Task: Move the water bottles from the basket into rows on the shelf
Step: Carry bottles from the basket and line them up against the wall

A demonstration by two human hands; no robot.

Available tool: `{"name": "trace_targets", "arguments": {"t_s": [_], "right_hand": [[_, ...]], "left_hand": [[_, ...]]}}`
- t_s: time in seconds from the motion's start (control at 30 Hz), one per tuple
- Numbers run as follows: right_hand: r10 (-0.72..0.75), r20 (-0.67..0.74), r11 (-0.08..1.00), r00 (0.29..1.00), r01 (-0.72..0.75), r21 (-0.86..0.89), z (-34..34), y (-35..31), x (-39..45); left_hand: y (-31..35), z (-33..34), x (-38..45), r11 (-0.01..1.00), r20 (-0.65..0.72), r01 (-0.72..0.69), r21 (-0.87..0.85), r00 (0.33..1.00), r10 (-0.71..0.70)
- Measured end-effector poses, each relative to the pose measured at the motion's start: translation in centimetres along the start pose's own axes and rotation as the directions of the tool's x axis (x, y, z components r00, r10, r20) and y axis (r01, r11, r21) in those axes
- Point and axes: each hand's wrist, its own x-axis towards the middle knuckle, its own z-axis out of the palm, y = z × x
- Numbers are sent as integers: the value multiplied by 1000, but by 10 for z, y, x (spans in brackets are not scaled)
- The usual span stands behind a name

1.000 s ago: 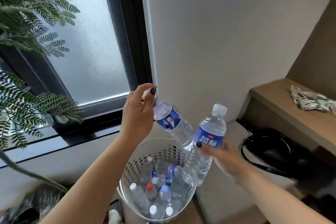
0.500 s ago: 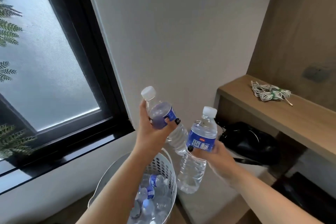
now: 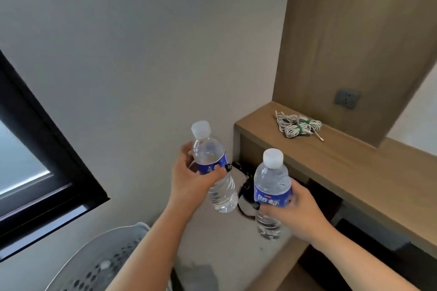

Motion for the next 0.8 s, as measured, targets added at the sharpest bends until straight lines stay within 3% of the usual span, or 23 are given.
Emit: {"name": "trace_targets", "arguments": {"t_s": [0.3, 0.8], "right_hand": [[-67, -215, 998, 974, 63, -23, -128, 9, 25], [50, -501, 999, 864, -53, 8, -267, 44, 32]], "left_hand": [[-1, 130, 19, 1000, 153, 15, 13, 988, -17], [-6, 306, 53, 999, 414, -34, 15, 910, 25]]}}
